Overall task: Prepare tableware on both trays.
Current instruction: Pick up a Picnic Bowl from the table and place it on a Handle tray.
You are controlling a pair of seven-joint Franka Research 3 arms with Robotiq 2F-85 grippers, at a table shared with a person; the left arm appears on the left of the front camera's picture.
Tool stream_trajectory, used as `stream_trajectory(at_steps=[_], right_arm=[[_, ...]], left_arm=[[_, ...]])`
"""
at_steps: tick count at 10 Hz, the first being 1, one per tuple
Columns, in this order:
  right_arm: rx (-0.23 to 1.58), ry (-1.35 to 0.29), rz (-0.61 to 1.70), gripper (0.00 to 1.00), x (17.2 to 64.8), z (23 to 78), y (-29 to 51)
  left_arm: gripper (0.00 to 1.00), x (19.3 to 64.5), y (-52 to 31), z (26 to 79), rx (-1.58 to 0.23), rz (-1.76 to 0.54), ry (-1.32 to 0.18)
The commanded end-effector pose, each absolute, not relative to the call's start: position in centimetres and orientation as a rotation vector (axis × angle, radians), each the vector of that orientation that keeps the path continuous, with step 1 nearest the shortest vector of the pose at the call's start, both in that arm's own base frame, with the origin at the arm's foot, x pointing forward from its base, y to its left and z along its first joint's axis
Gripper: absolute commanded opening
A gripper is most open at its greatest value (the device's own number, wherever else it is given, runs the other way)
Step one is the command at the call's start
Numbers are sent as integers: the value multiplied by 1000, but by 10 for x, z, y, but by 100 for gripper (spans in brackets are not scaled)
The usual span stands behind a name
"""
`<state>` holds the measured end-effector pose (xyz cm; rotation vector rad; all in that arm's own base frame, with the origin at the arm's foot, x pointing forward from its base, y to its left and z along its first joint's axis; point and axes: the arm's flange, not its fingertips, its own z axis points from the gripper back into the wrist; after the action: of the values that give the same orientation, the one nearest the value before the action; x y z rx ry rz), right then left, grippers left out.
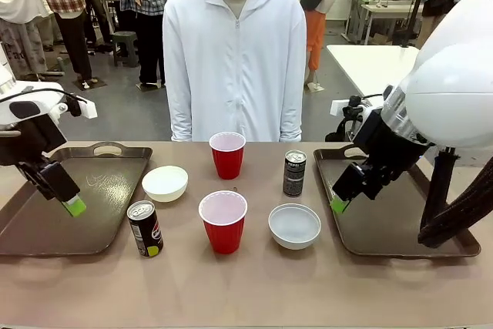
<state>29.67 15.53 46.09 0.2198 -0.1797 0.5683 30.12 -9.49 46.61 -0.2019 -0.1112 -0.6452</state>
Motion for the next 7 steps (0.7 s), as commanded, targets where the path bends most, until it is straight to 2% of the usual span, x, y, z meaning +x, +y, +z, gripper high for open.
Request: stream_trajectory(at_steps=[1, 3, 4, 7], right_arm=[[212, -188, 591, 100, 295, 460, 164], [212, -181, 576, 100, 295, 461, 158], [303, -157, 523, 100, 299, 454, 138], [667, -223, 300, 100, 274, 444, 30]], left_arm=[[100, 300, -95, 473, -221, -653, -143], [100, 301, -96, 468, -201, -645, -117], [100, 301, -79, 477, -404, -635, -110], [100, 307, -2, 507, -828, -588, -161]])
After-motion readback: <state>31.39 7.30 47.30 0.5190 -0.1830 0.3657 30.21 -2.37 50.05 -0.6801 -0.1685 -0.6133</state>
